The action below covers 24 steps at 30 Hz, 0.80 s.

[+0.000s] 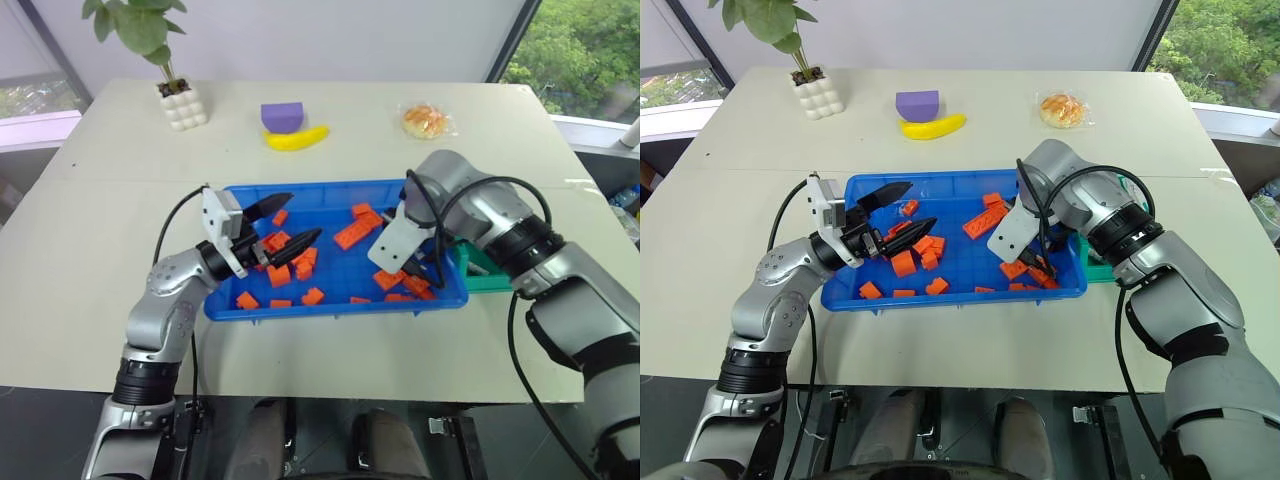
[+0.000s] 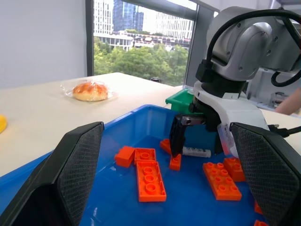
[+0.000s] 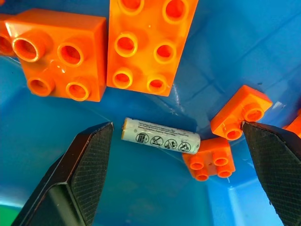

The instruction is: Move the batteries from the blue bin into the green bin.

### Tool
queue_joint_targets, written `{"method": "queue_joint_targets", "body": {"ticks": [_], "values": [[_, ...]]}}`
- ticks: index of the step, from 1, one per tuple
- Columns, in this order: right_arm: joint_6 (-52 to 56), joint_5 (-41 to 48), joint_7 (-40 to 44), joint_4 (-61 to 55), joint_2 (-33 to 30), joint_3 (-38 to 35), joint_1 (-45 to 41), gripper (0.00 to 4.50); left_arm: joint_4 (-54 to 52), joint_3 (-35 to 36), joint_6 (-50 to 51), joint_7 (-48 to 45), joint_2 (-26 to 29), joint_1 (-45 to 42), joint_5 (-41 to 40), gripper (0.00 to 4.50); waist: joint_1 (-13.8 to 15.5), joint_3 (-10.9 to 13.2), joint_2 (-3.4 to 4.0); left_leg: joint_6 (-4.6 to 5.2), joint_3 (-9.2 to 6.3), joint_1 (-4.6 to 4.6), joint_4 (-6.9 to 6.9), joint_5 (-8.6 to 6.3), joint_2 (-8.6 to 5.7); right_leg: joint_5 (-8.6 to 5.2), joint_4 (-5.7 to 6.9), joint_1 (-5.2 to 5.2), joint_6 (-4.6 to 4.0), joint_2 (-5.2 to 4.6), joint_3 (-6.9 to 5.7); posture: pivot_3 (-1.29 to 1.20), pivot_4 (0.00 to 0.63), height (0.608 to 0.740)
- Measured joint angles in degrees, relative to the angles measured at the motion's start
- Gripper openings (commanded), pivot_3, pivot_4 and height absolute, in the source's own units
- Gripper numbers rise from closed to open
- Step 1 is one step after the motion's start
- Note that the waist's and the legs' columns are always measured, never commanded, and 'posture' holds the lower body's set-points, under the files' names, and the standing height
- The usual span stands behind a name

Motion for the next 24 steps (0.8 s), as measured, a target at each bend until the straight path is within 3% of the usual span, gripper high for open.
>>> {"method": "queue_joint_targets", "body": {"ticks": [11, 24], "values": [[12.84, -3.08, -0.31, 1.7, 2.75, -1.74, 0.93, 4.46, 1.06, -0.05, -1.46, 0.37, -1.58, -0.21, 0.28, 4.5, -0.09, -0.05, -0.06, 0.0, -0.04, 0.02, 0.09, 0.0, 0.02, 0.0, 0.03, 0.08, 0.0, 0.02, -0.03, 0.0, 0.15, 0.739], [14.66, 3.98, 0.77, -3.44, -2.81, -0.75, 1.29, 4.46, 2.29, -0.76, -1.91, 0.29, -3.09, -0.4, 1.15, 4.5, -0.07, -0.04, -0.05, 0.0, -0.04, 0.02, 0.09, 0.0, 0.01, 0.0, 0.03, 0.06, 0.0, 0.0, -0.04, 0.0, 0.15, 0.739]]}}
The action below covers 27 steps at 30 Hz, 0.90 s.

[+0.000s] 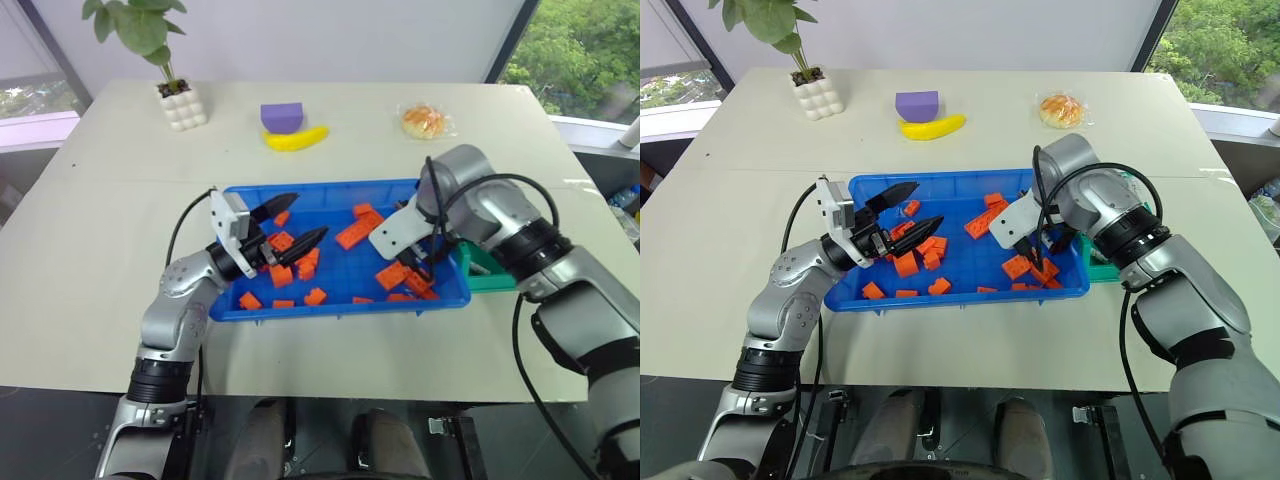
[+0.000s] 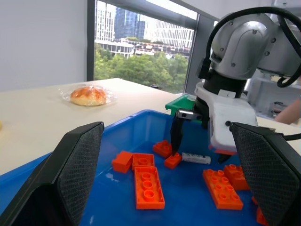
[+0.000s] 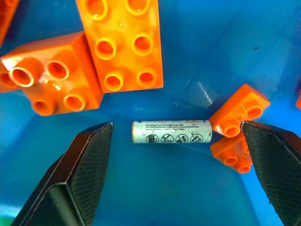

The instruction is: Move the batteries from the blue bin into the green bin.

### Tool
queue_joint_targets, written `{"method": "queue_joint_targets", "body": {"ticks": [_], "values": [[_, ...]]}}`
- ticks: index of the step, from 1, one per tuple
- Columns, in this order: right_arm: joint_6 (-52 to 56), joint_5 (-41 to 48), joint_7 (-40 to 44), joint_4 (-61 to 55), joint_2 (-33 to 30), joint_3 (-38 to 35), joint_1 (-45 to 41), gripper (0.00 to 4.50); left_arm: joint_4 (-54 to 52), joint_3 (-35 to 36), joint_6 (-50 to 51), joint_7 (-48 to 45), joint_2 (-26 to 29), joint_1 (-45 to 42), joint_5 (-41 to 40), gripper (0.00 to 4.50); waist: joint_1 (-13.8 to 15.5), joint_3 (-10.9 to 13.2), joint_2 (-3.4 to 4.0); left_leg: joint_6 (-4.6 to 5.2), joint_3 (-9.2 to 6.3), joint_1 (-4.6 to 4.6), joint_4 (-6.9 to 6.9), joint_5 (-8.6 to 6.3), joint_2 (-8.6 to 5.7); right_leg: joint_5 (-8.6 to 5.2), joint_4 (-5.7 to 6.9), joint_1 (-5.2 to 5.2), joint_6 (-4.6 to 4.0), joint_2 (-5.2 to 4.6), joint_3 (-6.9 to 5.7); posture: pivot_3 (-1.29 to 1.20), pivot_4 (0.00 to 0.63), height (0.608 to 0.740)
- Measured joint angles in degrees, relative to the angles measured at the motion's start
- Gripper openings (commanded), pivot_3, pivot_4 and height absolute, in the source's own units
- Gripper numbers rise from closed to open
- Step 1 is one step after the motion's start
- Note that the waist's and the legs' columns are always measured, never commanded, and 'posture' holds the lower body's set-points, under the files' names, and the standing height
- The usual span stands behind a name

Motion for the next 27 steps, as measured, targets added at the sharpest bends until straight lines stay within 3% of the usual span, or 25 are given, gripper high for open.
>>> {"method": "queue_joint_targets", "body": {"ticks": [22, 27], "values": [[4.2, -0.57, 0.25, 2.05, 1.62, 1.45, -0.73, 4.46, 1.69, -0.15, -1.81, -0.28, -1.71, -0.37, 1.02, 4.5, -0.2, -0.03, -0.05, 0.0, 0.01, 0.01, -0.01, 0.0, 0.03, 0.0, 0.0, 0.01, 0.0, 0.03, 0.0, 0.0, 0.15, 0.739], [2.95, -2.57, -0.95, 7.31, 4.12, 1.07, -1.71, 4.46, 1.67, -0.15, -1.82, 0.04, -1.96, -0.28, 1.24, 4.5, -0.25, -0.06, -0.1, -0.01, 0.01, 0.63, -0.14, -0.01, 0.03, 0.0, -0.19, 0.65, 0.0, 0.03, -0.01, 0.0, 0.15, 0.739]]}}
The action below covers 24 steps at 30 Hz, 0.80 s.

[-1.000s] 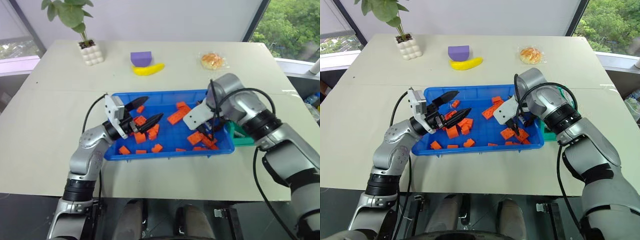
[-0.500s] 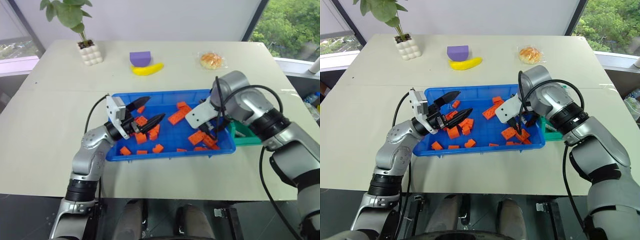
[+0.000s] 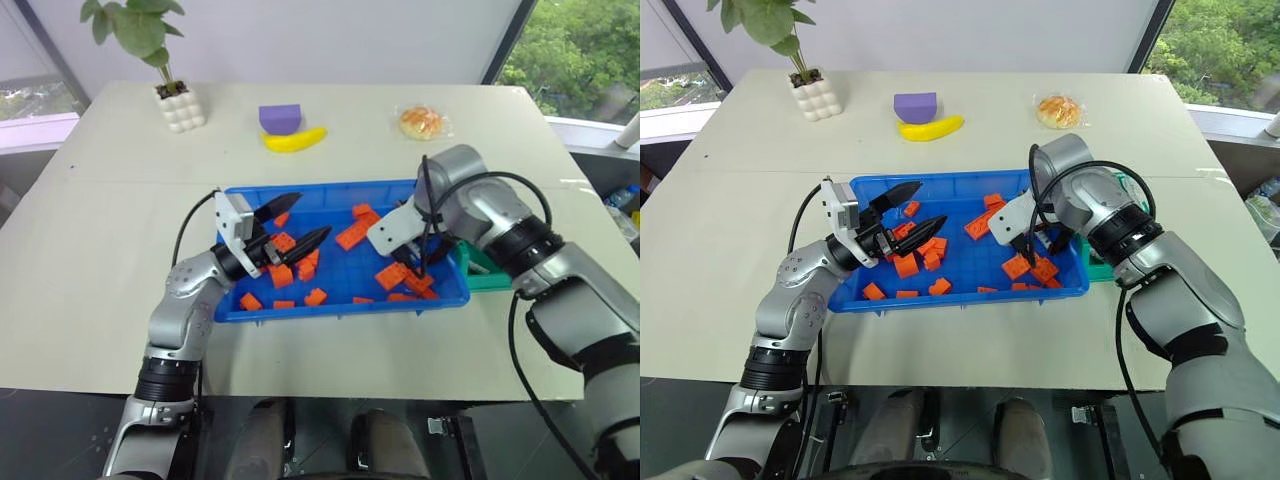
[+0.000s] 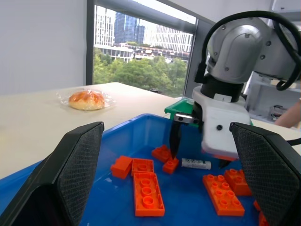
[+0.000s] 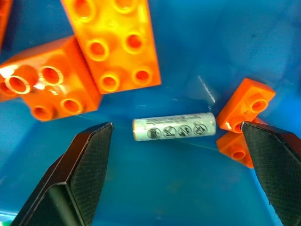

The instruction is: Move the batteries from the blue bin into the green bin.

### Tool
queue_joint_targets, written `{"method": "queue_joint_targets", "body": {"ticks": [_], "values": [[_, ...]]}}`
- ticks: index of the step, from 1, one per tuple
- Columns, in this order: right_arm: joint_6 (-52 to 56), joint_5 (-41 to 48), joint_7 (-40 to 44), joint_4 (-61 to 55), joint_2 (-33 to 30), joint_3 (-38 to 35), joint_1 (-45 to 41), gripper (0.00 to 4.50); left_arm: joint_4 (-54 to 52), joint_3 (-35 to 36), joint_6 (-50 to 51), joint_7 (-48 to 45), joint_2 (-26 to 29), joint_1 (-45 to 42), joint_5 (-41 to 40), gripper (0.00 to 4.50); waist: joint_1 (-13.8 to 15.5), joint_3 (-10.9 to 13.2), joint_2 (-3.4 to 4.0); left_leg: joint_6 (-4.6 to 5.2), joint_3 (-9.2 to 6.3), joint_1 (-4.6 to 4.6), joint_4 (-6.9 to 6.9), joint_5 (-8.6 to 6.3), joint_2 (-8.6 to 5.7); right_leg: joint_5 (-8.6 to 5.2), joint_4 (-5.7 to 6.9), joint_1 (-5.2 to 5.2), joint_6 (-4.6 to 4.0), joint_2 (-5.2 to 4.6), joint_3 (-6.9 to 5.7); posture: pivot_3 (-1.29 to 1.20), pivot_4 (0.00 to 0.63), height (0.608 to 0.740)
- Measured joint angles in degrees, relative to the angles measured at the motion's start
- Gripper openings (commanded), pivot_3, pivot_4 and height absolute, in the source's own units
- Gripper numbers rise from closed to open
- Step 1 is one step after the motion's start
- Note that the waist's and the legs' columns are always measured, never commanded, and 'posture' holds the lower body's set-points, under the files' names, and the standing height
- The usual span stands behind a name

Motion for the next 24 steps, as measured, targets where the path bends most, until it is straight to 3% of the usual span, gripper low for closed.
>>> {"method": "queue_joint_targets", "body": {"ticks": [3, 7, 18, 20, 24], "values": [[-0.74, -0.32, -0.83, 2.44, 1.12, -0.23, -0.52, 3.8, -0.1, 0.04, -0.01, 0.41, -0.01, 0.03, 0.02, 4.5, -0.03, -0.01, -0.02, -0.01, 0.01, 0.42, -0.15, -0.02, 0.0, 0.0, -0.07, 0.36, 0.0, -0.01, 0.01, 0.0, 0.15, 0.739], [-2.5, -1.19, -1.95, 5.28, 2.26, -0.66, -1.51, 2.19, -0.16, 0.06, -0.01, 0.84, 0.0, 0.41, 0.04, 4.5, 0.02, -0.01, -0.02, -0.02, 0.0, 0.42, -0.18, -0.02, -0.02, 0.0, -0.06, 0.34, 0.0, -0.03, 0.01, 0.0, 0.15, 0.739], [-5.54, -2.09, -2.36, 7.56, 3.02, -1.75, -1.9, 2.19, -0.19, 0.1, -0.06, 1.9, 0.01, 0.43, 0.05, 4.5, -0.04, -0.08, -0.14, -0.02, -0.01, 0.44, -0.19, -0.02, -0.02, 0.0, -0.06, 0.36, 0.0, -0.03, 0.01, 0.0, 0.15, 0.739], [-6.36, -2.14, -1.89, 7.53, 2.75, -1.84, -1.9, 2.71, -0.19, 0.1, -0.09, 1.91, 0.01, 0.44, 0.06, 4.5, 0.0, -0.08, -0.14, -0.02, -0.01, 0.43, -0.19, -0.02, -0.02, 0.0, -0.07, 0.35, 0.0, -0.04, 0.01, 0.0, 0.15, 0.739], [-6.83, -1.76, -0.07, 6.63, 2.32, -2.07, -1.87, 4.45, -0.2, 0.09, -0.19, 1.91, -0.02, 0.47, 0.06, 4.5, 0.01, -0.08, -0.12, -0.02, 0.0, 0.42, -0.21, -0.02, -0.02, 0.0, -0.07, 0.33, 0.0, -0.04, 0.01, 0.0, 0.15, 0.739]]}}
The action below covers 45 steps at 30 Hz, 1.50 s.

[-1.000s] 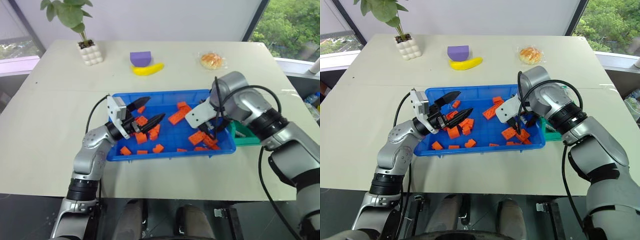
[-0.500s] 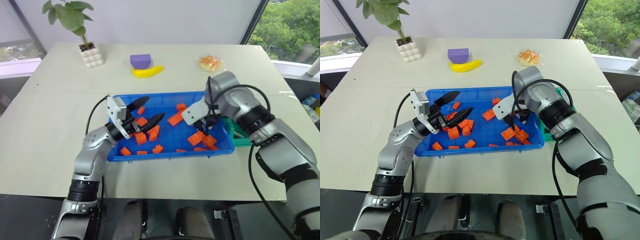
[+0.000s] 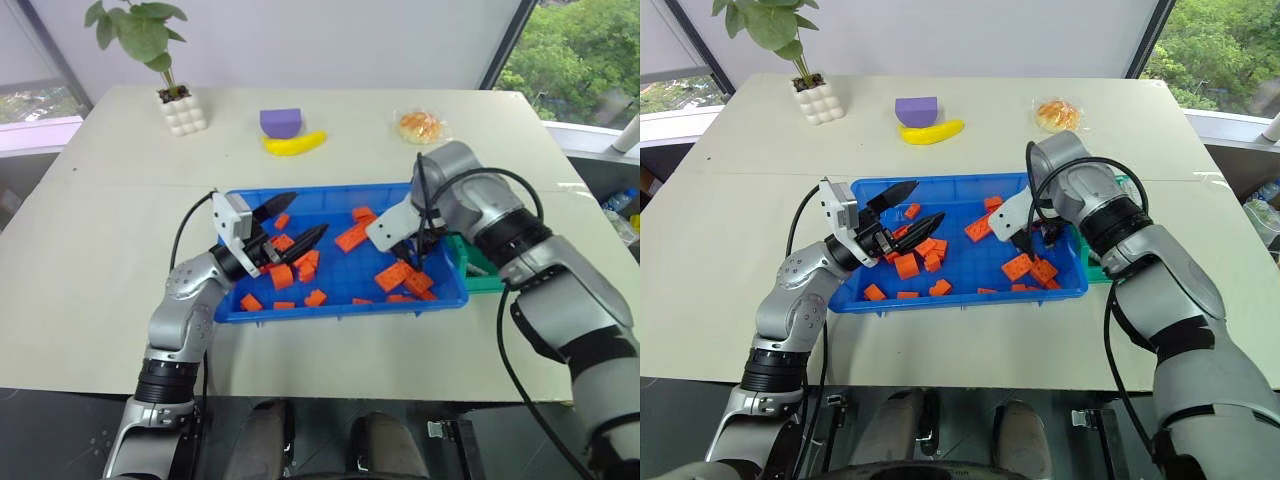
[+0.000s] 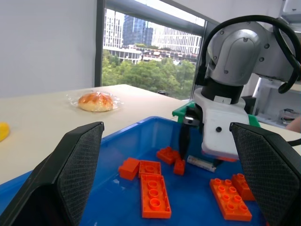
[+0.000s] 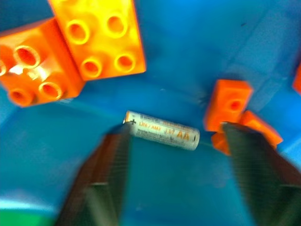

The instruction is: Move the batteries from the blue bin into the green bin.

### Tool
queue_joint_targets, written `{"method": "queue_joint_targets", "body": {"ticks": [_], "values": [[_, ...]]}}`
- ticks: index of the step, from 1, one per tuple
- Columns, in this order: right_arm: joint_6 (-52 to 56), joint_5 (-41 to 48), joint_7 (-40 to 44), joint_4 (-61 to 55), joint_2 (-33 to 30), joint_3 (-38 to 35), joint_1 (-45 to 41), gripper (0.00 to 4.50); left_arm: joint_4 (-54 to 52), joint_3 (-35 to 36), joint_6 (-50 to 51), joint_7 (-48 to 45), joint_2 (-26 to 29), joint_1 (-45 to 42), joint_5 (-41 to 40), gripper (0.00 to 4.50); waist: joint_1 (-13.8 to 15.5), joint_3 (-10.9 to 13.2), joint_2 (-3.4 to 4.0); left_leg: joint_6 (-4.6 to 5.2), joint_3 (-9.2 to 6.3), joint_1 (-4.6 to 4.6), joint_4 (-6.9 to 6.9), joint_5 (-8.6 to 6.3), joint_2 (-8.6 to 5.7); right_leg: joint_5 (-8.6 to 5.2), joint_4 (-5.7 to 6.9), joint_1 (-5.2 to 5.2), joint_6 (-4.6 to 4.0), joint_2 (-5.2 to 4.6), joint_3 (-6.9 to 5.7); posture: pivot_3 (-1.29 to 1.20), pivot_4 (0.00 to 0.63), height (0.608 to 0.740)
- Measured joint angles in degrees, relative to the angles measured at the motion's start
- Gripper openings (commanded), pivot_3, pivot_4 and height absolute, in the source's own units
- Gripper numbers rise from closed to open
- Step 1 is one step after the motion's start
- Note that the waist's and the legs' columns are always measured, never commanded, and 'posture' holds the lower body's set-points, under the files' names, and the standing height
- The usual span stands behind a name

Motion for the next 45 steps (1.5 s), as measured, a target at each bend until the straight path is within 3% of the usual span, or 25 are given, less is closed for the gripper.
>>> {"method": "queue_joint_targets", "body": {"ticks": [14, 21, 32, 35, 42, 45], "values": [[3.0, 0.87, 1.05, -3.97, -0.98, 0.67, 2.98, 4.45, 0.01, 0.0, -0.39, 0.16, -0.31, -0.01, 0.1, 4.5, 0.17, 0.07, 0.1, 0.0, 0.0, -0.17, -0.03, 0.0, -0.02, 0.0, -0.03, -0.17, 0.0, -0.01, 0.0, 0.0, 0.15, 0.739], [6.47, 5.64, 1.24, -9.74, -3.94, 3.22, 3.96, 4.45, 0.01, 0.0, -0.42, 0.37, -0.37, 0.01, 0.26, 4.5, -0.07, 0.08, 0.1, 0.0, 0.02, -0.18, -0.05, 0.0, -0.01, 0.0, -0.04, -0.19, 0.0, -0.01, 0.0, 0.0, 0.15, 0.739], [7.68, 4.81, 0.36, -7.5, -1.82, 2.3, 4.2, 4.45, 0.05, 0.06, -1.27, 0.72, -0.36, -0.05, 0.51, 4.5, -0.88, 0.02, 0.0, 0.0, -0.01, -0.05, -0.05, 0.0, 0.02, 0.0, -0.07, -0.02, 0.0, 0.01, -0.01, 0.0, 0.15, 0.739], [6.69, 4.27, -0.19, -5.59, -1.28, 2.03, 3.75, 3.56, 0.03, 0.08, -1.3, 1.13, -0.3, -0.03, 0.52, 4.5, -1.02, -0.01, -0.04, -0.01, -0.01, 0.04, -0.06, 0.0, 0.03, 0.0, -0.07, 0.05, 0.0, 0.01, -0.01, 0.0, 0.15, 0.739], [4.77, 2.57, -0.91, -1.47, -0.5, 1.34, 2.98, 0.15, 0.03, 0.25, -1.46, 1.57, 0.07, 0.0, 0.55, 4.5, -1.16, -0.13, -0.25, -0.02, 0.0, 0.12, -0.08, -0.01, 0.06, 0.0, -0.07, 0.11, 0.0, 0.01, -0.01, 0.0, 0.15, 0.739], [4.79, 2.21, -0.85, -1.37, -0.25, 1.09, 3.01, 0.01, 0.04, 0.38, -1.55, 1.77, 0.31, 0.0, 0.6, 4.5, -1.17, -0.15, -0.28, -0.02, 0.0, 0.12, -0.08, -0.01, 0.06, 0.0, -0.07, 0.11, 0.0, 0.01, -0.01, 0.0, 0.15, 0.739]]}}
